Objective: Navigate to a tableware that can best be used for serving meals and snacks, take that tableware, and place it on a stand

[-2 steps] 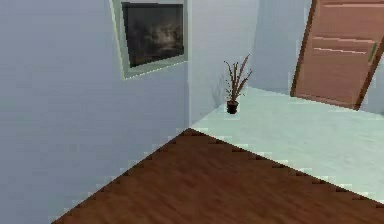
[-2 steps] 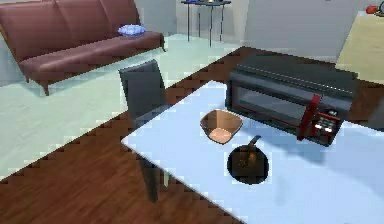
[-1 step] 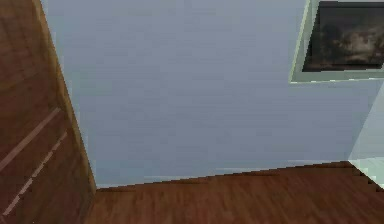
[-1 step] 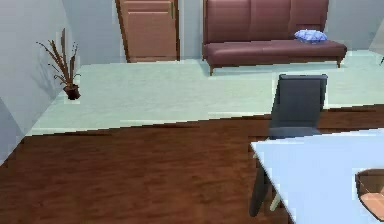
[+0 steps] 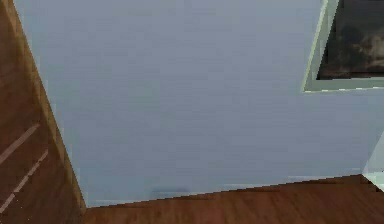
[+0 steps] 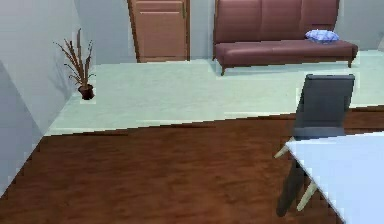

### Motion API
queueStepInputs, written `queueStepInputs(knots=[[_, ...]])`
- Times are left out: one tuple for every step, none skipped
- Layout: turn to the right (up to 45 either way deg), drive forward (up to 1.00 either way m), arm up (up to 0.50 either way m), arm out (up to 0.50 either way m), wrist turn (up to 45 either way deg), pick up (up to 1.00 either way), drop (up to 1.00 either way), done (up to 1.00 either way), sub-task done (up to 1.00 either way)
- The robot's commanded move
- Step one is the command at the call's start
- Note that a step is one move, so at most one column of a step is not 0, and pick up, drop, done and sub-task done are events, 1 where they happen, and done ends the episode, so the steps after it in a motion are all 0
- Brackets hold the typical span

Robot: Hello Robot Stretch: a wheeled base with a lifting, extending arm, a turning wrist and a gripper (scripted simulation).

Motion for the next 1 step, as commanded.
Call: queueStepInputs(knots=[[45.0,0.00,0.00,0.00,0.0,0.00,0.00,0.00,0.00]])
